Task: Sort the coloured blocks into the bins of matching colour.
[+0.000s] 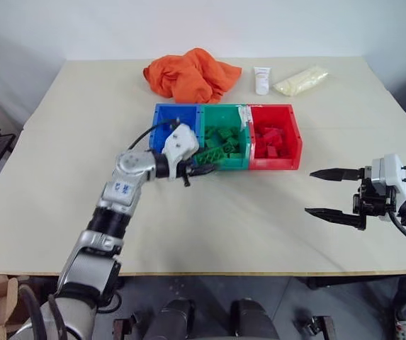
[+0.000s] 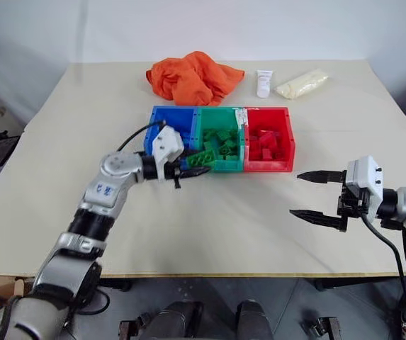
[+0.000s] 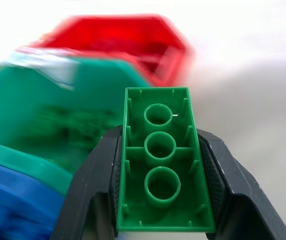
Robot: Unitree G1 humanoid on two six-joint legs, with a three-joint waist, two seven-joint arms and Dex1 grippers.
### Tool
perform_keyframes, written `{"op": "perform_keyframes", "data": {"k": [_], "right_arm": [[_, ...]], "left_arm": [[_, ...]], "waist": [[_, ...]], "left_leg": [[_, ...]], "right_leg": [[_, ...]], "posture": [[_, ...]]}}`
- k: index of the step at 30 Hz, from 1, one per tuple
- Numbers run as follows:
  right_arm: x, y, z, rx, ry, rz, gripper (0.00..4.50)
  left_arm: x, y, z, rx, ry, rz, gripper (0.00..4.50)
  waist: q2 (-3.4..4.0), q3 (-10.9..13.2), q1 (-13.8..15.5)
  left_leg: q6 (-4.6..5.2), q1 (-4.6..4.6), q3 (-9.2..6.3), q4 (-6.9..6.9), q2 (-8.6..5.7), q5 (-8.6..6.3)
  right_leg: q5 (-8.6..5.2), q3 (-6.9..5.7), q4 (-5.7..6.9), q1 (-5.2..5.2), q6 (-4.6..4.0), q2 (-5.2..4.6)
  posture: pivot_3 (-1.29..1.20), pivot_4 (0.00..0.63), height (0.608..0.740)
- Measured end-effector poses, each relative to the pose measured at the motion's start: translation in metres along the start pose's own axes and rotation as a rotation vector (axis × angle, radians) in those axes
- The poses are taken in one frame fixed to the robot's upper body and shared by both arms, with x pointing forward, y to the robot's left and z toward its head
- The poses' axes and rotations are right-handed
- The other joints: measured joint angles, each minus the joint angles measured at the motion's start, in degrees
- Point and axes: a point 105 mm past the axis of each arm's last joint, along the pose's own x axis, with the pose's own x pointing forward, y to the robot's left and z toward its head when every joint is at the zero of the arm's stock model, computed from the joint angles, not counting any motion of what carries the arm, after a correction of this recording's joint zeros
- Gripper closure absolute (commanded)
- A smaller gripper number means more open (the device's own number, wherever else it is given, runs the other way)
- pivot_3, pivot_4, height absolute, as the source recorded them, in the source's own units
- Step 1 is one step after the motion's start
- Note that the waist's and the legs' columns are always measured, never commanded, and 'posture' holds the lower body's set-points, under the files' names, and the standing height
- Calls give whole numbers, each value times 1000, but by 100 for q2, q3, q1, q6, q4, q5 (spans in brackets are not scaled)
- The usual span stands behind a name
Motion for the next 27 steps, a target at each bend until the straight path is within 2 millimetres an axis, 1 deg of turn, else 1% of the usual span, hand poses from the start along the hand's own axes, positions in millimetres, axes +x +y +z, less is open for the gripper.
{"op": "perform_keyframes", "data": {"k": [1,2,3,6,8,9,13,15,17,19,21,23,25,27], "right_arm": [[0,0,0,-4,0,-2,0],[0,0,-1,-3,1,-8,0],[0,1,-2,2,1,-13,0],[0,3,-4,11,4,-18,0],[1,4,-4,9,2,-18,0],[1,4,-4,8,1,-19,0],[1,3,-3,5,-1,-22,0],[1,3,-3,3,-2,-23,0],[2,2,-1,-3,-7,-23,0],[3,-1,2,-13,-16,-25,0],[4,-3,4,-20,-20,-26,0],[4,-6,4,-21,-21,-23,0],[4,-7,4,-19,-23,-20,0],[5,-9,4,-24,-20,-6,0]], "left_arm": [[1,6,2,4,-2,27,2220],[4,11,3,0,-9,52,2036],[7,13,1,-9,-13,67,1726],[15,9,-10,-40,-16,62,820],[17,8,-11,-46,-23,56,168],[17,9,-9,-47,-33,52,51],[16,12,9,-46,-109,32,51],[14,11,15,-39,-135,14,51],[12,10,18,-37,-155,5,51],[4,12,18,-51,-171,6,51],[-8,12,15,-61,-176,1,51],[-25,11,8,-67,-159,-12,51],[-37,7,2,-88,-147,-35,51],[-64,-1,-9,-91,-111,-88,51]], "waist": [[0,0,0],[0,0,1],[0,0,4],[-5,3,17],[-11,7,18],[-12,7,17],[-13,8,20],[-13,8,17],[-13,8,9],[-13,8,-14],[-12,8,-39],[-12,7,-73],[-12,7,-99],[-12,7,-149]], "left_leg": [[1,1,3,-2,0,-1],[2,2,5,-5,1,-1],[2,1,5,-6,1,-1],[4,-2,4,-2,0,-2],[4,-4,4,0,0,-2],[4,-4,4,1,0,-2],[4,-4,4,2,0,-2],[4,-4,4,2,1,-2],[4,-4,4,2,1,-2],[4,-3,3,1,3,-2],[4,-3,3,0,4,-3],[3,-2,0,1,4,-3],[3,-3,-6,1,4,-3],[2,-1,-6,-4,6,-3]], "right_leg": [[0,-7,0,0,0,1],[0,-19,8,0,1,1],[0,-26,12,0,1,0],[1,-32,14,0,2,-1],[1,-33,13,0,2,-1],[1,-33,14,0,3,-1],[1,-33,14,0,3,-1],[1,-33,14,0,3,-1],[1,-32,15,0,3,-1],[1,-31,16,0,3,-1],[1,-31,18,-1,3,-1],[1,-29,19,-1,2,-2],[1,-23,19,0,2,-2],[1,-2,17,-1,2,-2]], "posture": [[0,150,740],[0,150,740],[0,150,740],[0,150,740],[0,150,740],[0,150,740],[0,150,740],[0,150,740],[0,150,740],[0,150,740],[0,150,740],[0,150,740],[0,150,740],[0,150,740]]}}
